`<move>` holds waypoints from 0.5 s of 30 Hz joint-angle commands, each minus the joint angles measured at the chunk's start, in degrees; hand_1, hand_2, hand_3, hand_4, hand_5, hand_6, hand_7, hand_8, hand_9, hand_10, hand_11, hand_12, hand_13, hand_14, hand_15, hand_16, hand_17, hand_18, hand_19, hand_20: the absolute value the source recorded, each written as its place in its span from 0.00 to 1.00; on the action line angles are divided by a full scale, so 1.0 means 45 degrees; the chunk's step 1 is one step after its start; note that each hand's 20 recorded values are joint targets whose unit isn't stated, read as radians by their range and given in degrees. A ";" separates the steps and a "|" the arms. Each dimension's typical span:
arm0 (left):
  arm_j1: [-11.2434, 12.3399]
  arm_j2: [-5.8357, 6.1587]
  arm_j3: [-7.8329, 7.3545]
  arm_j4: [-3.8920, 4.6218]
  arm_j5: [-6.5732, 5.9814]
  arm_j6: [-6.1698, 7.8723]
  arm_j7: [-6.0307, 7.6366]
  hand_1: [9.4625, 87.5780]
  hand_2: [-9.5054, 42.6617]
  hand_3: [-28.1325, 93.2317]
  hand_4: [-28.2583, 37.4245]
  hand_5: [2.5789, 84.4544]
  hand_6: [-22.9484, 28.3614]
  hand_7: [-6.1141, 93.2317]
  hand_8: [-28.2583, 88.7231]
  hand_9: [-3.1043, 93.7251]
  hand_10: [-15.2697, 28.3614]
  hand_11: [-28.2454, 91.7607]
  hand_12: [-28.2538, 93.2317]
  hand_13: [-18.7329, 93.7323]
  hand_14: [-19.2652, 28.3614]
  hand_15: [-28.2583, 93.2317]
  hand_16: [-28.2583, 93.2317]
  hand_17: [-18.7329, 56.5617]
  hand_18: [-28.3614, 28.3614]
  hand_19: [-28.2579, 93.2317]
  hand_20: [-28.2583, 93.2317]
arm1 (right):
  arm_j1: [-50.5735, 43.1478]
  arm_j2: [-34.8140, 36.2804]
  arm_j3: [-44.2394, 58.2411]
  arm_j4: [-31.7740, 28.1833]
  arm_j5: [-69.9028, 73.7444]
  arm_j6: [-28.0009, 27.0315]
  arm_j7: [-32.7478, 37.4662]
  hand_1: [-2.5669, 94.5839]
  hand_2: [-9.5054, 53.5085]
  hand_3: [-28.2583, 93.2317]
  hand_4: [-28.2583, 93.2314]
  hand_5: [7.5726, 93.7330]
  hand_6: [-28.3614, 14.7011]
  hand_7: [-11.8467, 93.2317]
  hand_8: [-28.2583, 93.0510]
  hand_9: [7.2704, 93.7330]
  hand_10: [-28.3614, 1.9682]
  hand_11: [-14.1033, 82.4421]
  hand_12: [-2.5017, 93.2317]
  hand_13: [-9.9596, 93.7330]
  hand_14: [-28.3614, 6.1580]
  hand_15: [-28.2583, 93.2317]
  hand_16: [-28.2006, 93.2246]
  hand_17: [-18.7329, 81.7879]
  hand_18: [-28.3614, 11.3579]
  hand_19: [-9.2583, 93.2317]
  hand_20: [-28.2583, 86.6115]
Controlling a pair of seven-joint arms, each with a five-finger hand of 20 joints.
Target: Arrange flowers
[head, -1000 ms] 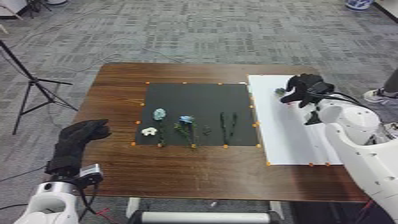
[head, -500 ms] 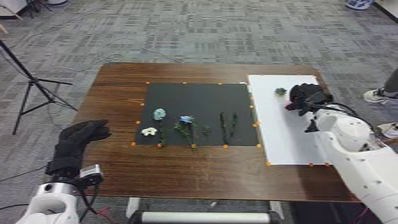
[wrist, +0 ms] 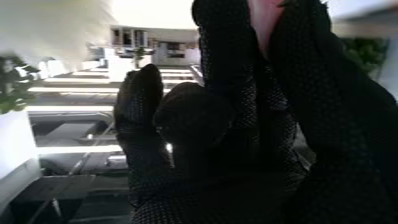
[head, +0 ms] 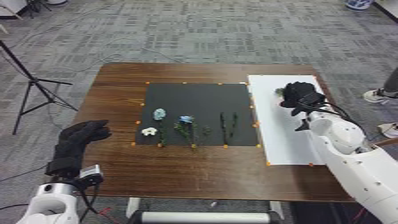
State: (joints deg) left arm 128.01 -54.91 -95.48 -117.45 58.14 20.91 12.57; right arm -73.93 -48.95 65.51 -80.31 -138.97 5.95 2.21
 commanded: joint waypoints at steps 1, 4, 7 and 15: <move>0.0144 0.0075 -0.0146 -0.0105 -0.0061 0.0077 -0.0040 0.32 0.33 0.78 0.09 0.65 0.49 0.30 0.17 0.63 0.65 0.48 0.35 0.57 0.77 0.60 0.22 0.32 0.75 0.45 0.44 | 0.0538 0.1210 -0.0419 -0.2558 0.1004 -0.0272 0.0168 0.61 0.00 0.74 0.02 0.81 0.75 0.43 0.23 0.96 0.71 0.30 0.36 0.85 0.62 0.84 0.48 0.57 0.16 0.84 0.68; 0.0075 0.0137 -0.0158 -0.0073 -0.0048 0.0015 -0.0060 0.32 0.33 0.78 0.09 0.65 0.48 0.30 0.17 0.63 0.65 0.48 0.35 0.57 0.77 0.60 0.22 0.32 0.75 0.45 0.44 | 0.0751 0.1452 -0.0895 -0.3384 0.1322 -0.0569 0.0039 0.61 0.00 0.74 0.02 0.80 0.75 0.43 0.23 0.96 0.71 0.30 0.36 0.85 0.62 0.84 0.48 0.57 0.16 0.84 0.68; 0.0061 0.0194 -0.0171 -0.0068 -0.0046 -0.0002 -0.0040 0.32 0.33 0.78 0.09 0.65 0.48 0.30 0.17 0.63 0.65 0.48 0.35 0.57 0.77 0.60 0.22 0.32 0.75 0.45 0.44 | 0.1000 0.1641 -0.1551 -0.4056 0.1496 -0.0808 -0.0143 0.61 0.00 0.74 0.02 0.80 0.76 0.43 0.24 0.96 0.71 0.29 0.36 0.85 0.62 0.84 0.48 0.57 0.16 0.84 0.68; -0.0107 0.0255 -0.0113 -0.0014 -0.0020 -0.0071 -0.0162 0.32 0.34 0.78 0.09 0.65 0.49 0.30 0.17 0.63 0.65 0.48 0.35 0.57 0.77 0.60 0.22 0.32 0.75 0.45 0.44 | 0.1413 0.1062 -0.3094 -0.4602 0.1659 -0.1258 -0.0379 0.61 0.00 0.75 0.02 0.80 0.76 0.43 0.23 0.96 0.72 0.29 0.37 0.85 0.63 0.84 0.48 0.56 0.16 0.84 0.68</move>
State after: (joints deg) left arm 127.92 -53.95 -95.97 -117.43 58.12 20.85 12.42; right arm -68.51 -40.95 55.50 -99.96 -131.59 1.84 2.09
